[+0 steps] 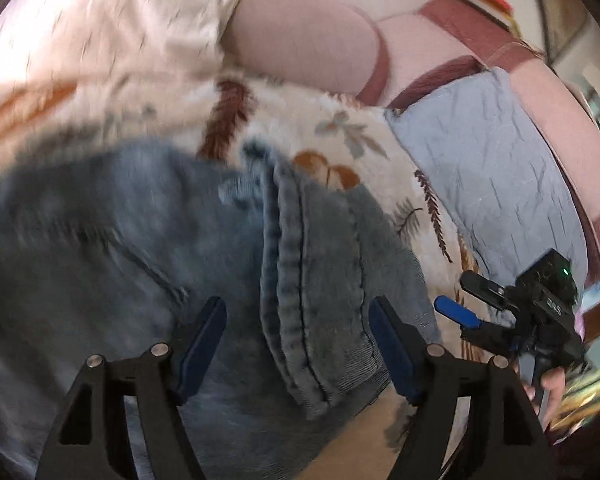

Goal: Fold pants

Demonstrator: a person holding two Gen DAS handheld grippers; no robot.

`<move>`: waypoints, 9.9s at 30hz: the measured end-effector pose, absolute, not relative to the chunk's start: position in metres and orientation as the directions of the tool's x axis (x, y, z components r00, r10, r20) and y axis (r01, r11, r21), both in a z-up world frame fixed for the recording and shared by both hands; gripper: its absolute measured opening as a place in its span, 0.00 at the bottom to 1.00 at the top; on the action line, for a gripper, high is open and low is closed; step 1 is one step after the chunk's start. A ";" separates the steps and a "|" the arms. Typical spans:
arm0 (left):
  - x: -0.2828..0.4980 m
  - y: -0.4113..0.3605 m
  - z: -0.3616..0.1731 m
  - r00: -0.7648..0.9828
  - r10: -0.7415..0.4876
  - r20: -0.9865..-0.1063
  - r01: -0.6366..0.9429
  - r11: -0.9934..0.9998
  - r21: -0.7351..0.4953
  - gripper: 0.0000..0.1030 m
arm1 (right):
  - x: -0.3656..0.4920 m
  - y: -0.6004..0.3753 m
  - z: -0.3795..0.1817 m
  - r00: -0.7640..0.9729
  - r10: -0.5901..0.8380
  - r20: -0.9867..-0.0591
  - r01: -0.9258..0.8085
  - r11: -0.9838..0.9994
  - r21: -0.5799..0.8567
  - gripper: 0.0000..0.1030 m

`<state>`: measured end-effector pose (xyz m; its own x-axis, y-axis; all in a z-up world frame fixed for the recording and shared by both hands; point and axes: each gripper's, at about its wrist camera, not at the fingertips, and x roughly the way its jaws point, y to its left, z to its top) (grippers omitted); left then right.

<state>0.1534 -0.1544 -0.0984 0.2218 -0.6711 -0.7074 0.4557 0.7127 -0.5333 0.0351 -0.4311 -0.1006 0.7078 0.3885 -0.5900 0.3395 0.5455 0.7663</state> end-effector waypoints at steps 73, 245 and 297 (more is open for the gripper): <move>0.049 0.114 -0.101 0.677 -0.281 -0.680 -0.151 0.851 -0.503 0.74 | 0.081 -0.241 -0.070 0.642 0.482 -0.596 -0.008 0.781 0.624 0.70; 0.024 -0.185 -0.070 0.419 -0.707 -0.570 0.759 0.617 -0.208 0.75 | 0.152 -0.405 -0.108 0.571 0.214 -0.793 0.144 0.924 0.353 0.26; 0.065 -0.081 -0.047 0.534 -0.474 -0.701 0.473 0.854 -0.217 0.89 | -0.025 -0.396 -0.051 0.804 0.166 -0.571 0.251 0.776 0.578 0.57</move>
<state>0.0650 -0.0813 -0.0466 0.5338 -0.4736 -0.7005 0.4734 0.8538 -0.2165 -0.0248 -0.3964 -0.0514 0.8039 0.1659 -0.5711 0.2506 0.7764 0.5783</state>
